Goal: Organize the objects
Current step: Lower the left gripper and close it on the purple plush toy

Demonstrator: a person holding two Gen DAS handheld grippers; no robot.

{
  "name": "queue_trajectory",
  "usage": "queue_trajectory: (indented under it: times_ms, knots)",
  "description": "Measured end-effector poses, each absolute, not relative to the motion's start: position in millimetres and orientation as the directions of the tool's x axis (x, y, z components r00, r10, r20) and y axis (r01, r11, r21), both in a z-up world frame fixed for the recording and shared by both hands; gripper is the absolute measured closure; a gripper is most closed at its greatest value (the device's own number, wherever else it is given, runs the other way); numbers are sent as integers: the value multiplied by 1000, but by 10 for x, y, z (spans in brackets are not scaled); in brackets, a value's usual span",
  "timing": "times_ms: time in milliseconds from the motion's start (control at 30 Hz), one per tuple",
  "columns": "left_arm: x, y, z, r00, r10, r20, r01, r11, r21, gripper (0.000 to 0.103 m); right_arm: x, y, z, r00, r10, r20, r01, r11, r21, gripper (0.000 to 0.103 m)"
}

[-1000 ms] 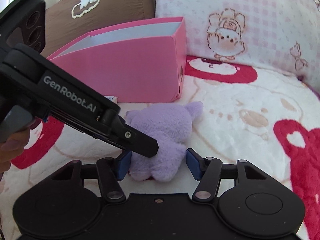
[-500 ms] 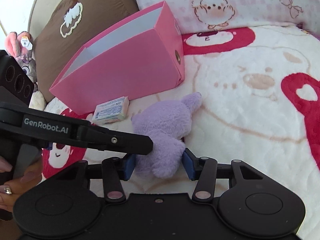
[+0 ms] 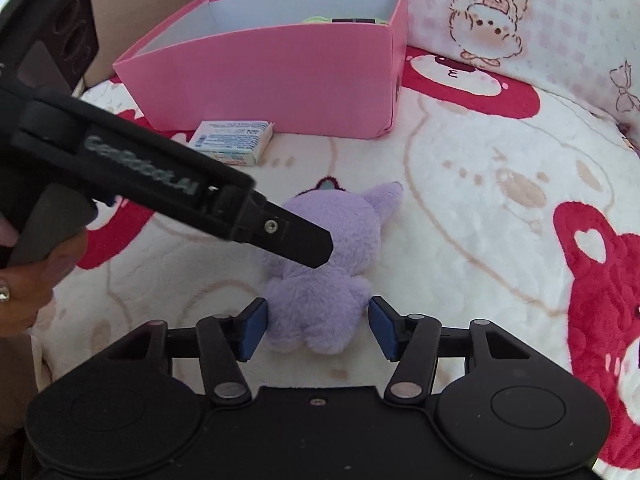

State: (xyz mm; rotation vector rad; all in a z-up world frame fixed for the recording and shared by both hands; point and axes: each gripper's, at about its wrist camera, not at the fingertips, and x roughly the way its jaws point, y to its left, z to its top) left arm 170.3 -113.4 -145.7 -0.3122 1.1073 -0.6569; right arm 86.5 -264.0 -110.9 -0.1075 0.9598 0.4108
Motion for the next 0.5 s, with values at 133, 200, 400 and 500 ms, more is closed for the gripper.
queue_trajectory:
  times_ms: [133, 200, 400, 500]
  knots:
    - [1726, -1086, -1495, 290, -617, -731, 300, 784, -543, 68, 829, -2618, -1065, 545, 292, -786, -414, 909, 51, 41]
    - [1716, -1108, -1491, 294, -611, -735, 312, 788, -530, 68, 839, -2622, -1082, 544, 294, -786, -417, 907, 51, 42]
    - [1671, -1169, -1497, 305, -590, -747, 320, 803, -503, 67, 874, -2603, -1177, 543, 277, -793, -402, 914, 44, 44]
    - [1707, -1160, -1542, 286, -617, -733, 238, 787, -570, 54, 886, -2587, -1200, 538, 259, -802, -386, 922, 39, 45]
